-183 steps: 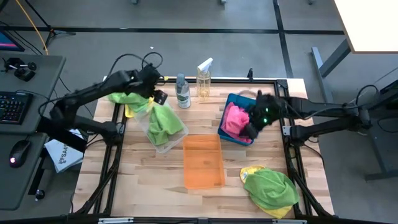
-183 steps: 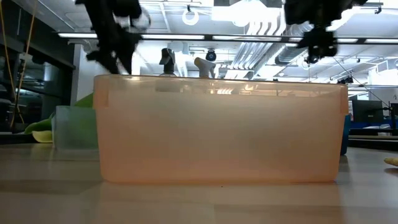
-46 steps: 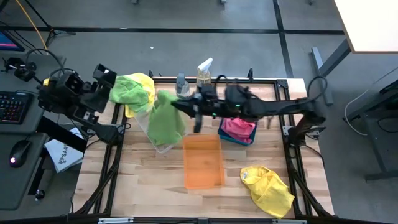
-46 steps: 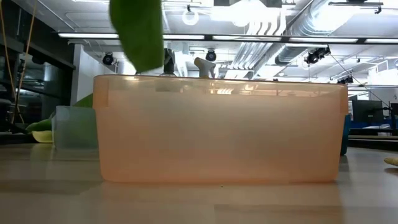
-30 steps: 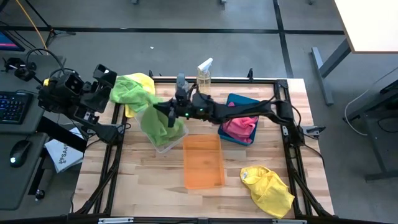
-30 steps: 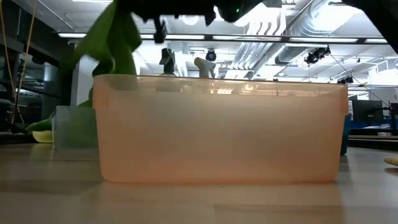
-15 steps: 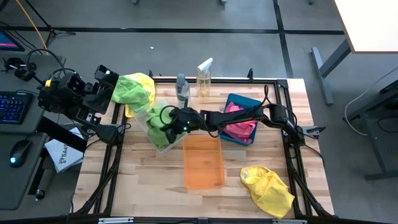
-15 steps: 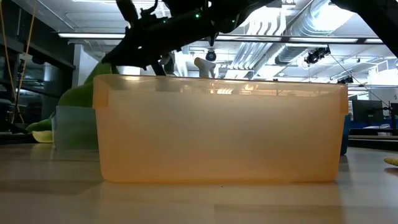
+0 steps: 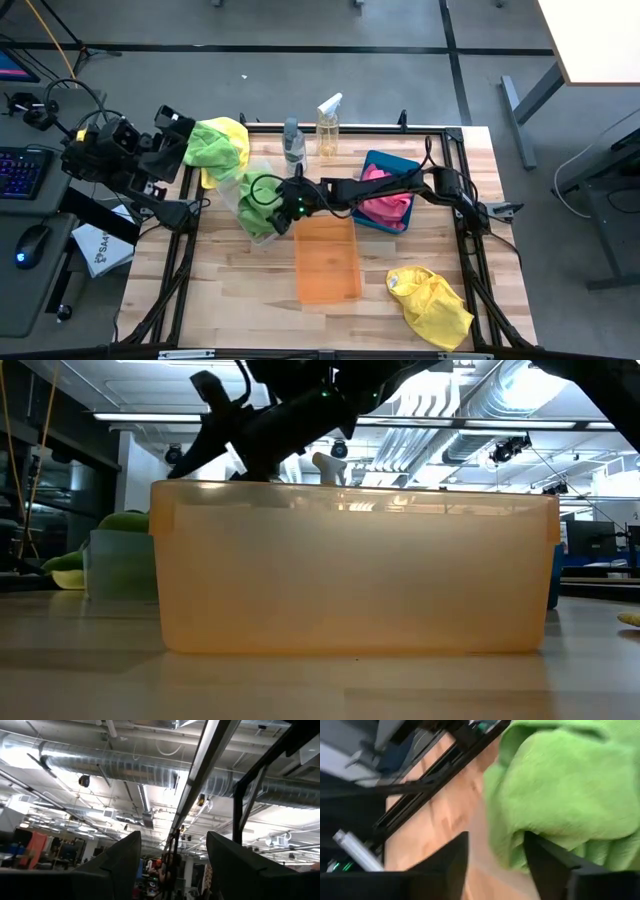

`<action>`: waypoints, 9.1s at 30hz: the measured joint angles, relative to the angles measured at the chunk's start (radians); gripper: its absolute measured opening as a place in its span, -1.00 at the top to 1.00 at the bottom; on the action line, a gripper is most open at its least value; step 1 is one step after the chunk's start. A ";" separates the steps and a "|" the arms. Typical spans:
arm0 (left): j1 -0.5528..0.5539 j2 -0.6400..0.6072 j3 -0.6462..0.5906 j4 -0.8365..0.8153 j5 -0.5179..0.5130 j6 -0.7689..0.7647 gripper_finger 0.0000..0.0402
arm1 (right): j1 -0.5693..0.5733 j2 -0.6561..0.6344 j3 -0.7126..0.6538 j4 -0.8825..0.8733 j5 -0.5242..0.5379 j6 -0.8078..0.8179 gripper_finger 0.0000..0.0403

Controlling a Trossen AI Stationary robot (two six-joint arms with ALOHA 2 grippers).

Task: Sort microfiber towel by color & place in baskets
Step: Put the green microfiber towel into the transparent bin, then put the yellow microfiber towel into the orange bin

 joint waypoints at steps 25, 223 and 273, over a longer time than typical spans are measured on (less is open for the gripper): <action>0.000 -0.009 0.000 -0.261 -0.171 -0.062 -0.06 | 0.056 -0.343 0.000 -0.749 0.280 -0.420 -0.31; 0.287 0.488 -0.016 -1.467 -0.255 -1.161 1.00 | 0.502 -1.232 -0.967 -0.129 0.779 0.187 -0.31; 0.900 0.439 -0.163 -1.477 0.021 -0.586 -0.03 | 0.174 -1.232 -0.967 -0.137 0.675 0.278 -0.31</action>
